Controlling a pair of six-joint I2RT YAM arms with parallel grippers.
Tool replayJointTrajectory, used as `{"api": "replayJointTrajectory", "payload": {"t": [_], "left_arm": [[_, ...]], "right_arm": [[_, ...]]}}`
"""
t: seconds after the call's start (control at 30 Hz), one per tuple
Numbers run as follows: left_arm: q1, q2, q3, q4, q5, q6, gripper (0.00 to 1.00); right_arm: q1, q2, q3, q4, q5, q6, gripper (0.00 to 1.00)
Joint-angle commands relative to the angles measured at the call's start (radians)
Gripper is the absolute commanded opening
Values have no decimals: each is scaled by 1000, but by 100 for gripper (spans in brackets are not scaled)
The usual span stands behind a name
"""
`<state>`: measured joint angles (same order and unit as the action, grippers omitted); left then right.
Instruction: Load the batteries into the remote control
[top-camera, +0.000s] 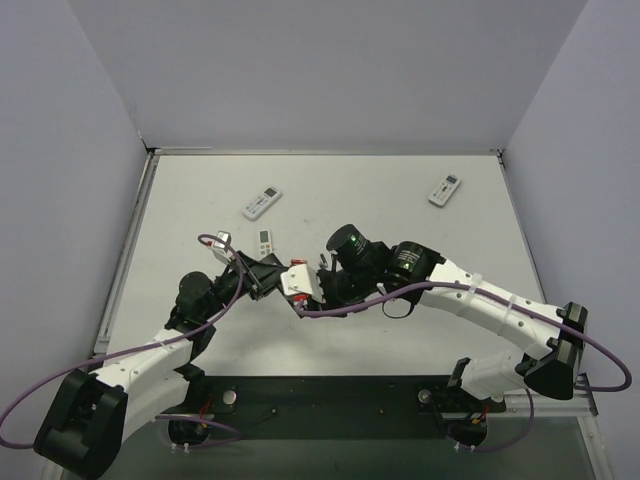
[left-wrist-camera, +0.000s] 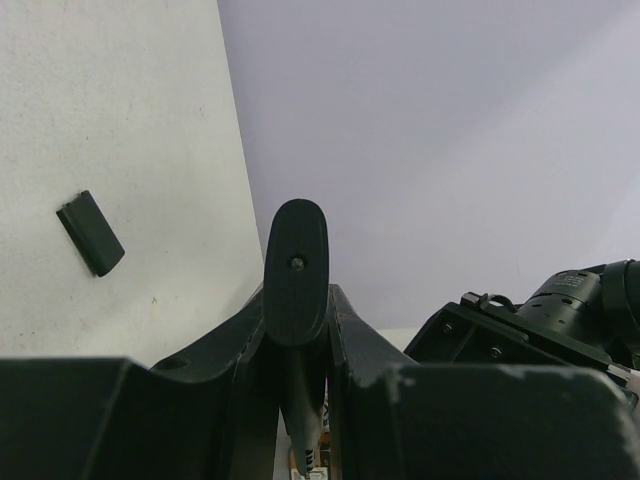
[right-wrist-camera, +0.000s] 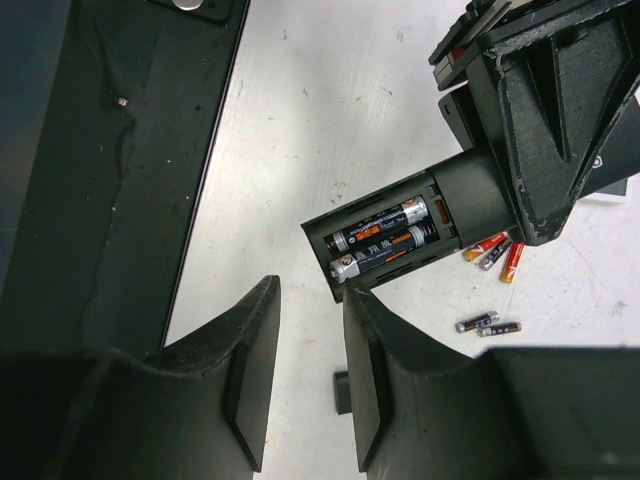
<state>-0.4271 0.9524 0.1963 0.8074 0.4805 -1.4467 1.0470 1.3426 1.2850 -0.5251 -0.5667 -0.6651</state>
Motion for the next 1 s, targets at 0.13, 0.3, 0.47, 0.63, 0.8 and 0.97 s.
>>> {"api": "replayJointTrajectory", "payload": {"t": [0.13, 0.3, 0.47, 0.63, 0.8, 0.97], "left_arm": [[-7, -18, 54, 13, 38, 17, 0], [-7, -23, 55, 12, 40, 16, 0], [-7, -24, 58, 12, 44, 14, 0], [-7, -26, 63, 12, 46, 12, 0], [-9, -29, 63, 12, 47, 9, 0], [-9, -32, 66, 13, 46, 9, 0]], "right_arm": [[-15, 39, 45, 20, -21, -71, 25], [-16, 53, 50, 22, -21, -74, 23], [-16, 66, 48, 20, -22, -73, 20], [-16, 82, 50, 22, -25, -71, 19], [-18, 96, 51, 22, -16, -70, 15], [-18, 107, 53, 23, -4, -67, 13]]}}
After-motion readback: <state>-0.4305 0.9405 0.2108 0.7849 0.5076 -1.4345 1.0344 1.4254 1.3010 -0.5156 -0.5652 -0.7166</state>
